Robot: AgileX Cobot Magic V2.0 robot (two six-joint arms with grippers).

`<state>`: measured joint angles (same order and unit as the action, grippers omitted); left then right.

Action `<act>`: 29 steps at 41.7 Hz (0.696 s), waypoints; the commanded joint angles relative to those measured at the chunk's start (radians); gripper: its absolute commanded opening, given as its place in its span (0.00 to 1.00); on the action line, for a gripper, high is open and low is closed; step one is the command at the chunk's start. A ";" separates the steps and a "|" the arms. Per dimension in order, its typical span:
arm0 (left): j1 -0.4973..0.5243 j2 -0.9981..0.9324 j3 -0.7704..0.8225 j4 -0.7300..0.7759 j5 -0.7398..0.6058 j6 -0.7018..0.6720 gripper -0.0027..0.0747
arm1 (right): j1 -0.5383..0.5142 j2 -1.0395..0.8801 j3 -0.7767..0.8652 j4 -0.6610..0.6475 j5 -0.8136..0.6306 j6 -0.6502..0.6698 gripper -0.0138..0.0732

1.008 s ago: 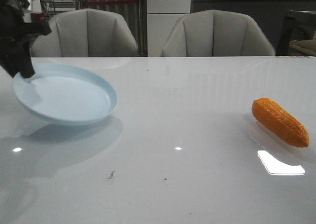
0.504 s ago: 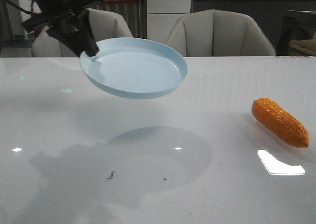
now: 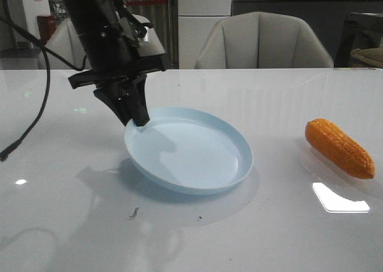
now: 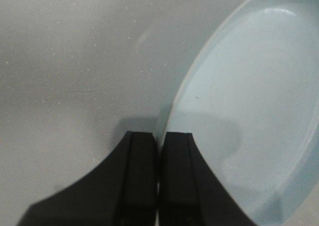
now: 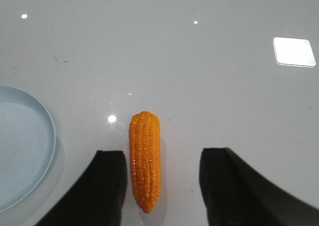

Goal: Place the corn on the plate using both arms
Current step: 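Carry the plate to the table center and set it down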

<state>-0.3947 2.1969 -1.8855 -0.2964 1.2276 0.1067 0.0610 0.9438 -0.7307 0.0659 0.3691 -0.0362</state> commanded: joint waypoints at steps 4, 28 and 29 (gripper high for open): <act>-0.009 -0.029 -0.027 -0.028 0.035 0.000 0.16 | -0.005 -0.004 -0.037 -0.008 -0.064 -0.002 0.67; -0.009 0.029 -0.027 -0.030 0.035 0.007 0.17 | -0.005 0.030 -0.036 -0.008 -0.061 -0.002 0.67; -0.009 0.029 -0.027 -0.028 0.035 0.007 0.17 | -0.005 0.030 -0.036 -0.008 -0.061 -0.002 0.67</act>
<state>-0.3961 2.2845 -1.8855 -0.3002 1.2211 0.1131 0.0610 0.9779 -0.7307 0.0659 0.3760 -0.0362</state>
